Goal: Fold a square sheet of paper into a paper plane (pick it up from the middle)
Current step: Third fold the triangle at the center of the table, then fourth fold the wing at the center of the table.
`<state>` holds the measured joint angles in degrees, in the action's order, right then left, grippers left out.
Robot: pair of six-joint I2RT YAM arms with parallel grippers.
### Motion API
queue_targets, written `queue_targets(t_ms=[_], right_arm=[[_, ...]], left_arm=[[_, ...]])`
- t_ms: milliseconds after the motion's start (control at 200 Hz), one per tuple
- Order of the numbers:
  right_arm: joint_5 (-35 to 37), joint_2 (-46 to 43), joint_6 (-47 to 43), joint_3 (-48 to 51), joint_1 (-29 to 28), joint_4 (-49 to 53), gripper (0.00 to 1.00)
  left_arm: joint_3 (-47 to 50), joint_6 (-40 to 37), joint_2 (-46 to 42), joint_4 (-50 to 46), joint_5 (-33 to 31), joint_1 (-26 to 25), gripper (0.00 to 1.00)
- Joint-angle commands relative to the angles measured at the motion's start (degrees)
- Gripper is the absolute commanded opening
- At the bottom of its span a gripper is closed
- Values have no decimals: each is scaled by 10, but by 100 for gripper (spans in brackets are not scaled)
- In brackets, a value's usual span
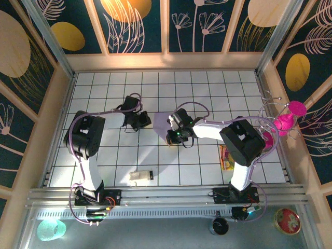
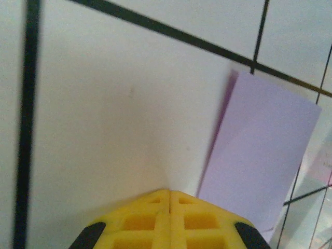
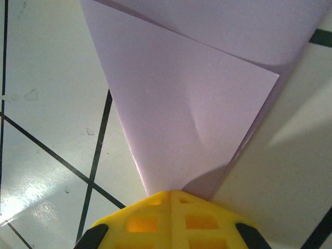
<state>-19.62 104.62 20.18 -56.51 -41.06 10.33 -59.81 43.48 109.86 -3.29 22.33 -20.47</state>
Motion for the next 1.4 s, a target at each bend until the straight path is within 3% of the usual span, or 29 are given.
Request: queue_targets(t_ms=[0,170,300,481,756,1031,1397], right_arm=[[32,7,19,-1,3,57,4],[-8,-37,66,-38,12,-38,14],[1,-60,86,-34,17,-73,25],[-6,-46,104,-26,15,-76,29],[10,-10,126,-21,14,-75,29],[12,-8,133,-2,21,-86,31],[12,14,135,8,30,-92,34]], left_arm=[[-1,-1,-29,-5,-38,13,7],[66,81,-96,74,-20,13,16],[121,126,-141,123,-6,13,25],[170,161,-148,180,44,10,32],[167,161,-120,184,74,-19,40],[140,159,-62,178,99,-40,40],[135,159,-59,188,105,-42,33]])
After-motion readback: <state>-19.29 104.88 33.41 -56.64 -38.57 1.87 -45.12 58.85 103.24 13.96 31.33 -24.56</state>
